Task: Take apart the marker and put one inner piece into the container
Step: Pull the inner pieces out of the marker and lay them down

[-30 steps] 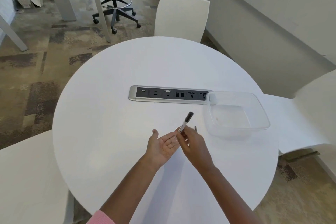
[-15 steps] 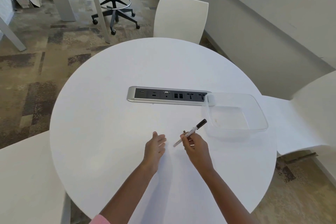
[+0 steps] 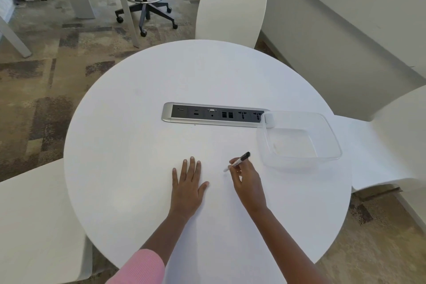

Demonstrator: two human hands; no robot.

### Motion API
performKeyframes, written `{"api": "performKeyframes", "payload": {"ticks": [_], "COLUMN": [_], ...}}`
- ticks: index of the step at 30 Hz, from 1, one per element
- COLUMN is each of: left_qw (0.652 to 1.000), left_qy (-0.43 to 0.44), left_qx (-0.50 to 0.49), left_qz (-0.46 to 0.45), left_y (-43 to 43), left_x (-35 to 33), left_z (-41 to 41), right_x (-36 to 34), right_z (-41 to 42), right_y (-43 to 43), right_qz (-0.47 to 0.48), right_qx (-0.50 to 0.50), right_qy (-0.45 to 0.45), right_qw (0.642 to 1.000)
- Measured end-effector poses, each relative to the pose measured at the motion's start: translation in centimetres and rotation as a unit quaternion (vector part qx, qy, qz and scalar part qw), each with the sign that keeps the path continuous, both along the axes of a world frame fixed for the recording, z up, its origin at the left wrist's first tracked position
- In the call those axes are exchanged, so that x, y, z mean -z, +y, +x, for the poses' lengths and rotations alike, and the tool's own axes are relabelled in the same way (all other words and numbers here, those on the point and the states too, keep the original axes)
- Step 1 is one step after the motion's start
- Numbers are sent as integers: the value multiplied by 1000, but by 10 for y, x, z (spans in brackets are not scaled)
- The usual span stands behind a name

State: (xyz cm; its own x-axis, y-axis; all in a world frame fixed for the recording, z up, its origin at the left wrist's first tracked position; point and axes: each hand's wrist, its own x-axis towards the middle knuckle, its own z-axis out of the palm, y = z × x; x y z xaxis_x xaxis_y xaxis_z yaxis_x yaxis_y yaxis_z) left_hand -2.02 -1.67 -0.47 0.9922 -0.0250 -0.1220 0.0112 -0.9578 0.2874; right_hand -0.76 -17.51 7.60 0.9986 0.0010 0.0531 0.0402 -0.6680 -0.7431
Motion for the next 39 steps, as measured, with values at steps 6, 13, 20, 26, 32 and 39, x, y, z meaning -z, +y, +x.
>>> {"api": "performKeyframes", "payload": {"ticks": [6, 13, 20, 26, 32, 39], "left_qw": [1000, 1000, 999, 998, 998, 999], "left_qy": [-3, -6, -43, -55, -54, -51], "left_qx": [-9, 6, 7, 7, 5, 5], "left_qz": [7, 4, 8, 12, 9, 10], "left_y": [1, 1, 0, 0, 0, 1], "left_x": [4, 4, 9, 12, 11, 11], "left_z": [1, 1, 0, 0, 0, 0], "right_x": [3, 4, 12, 8, 0, -19], "right_z": [-1, 0, 1, 3, 6, 14], "right_y": [-1, -2, -4, -11, -22, -26], "right_qz": [9, 4, 16, 197, 273, 260], "right_qx": [26, 25, 33, 152, 192, 161], "right_qy": [-9, -13, 56, 97, 80, 62], "right_qw": [1000, 1000, 998, 964, 939, 950]}}
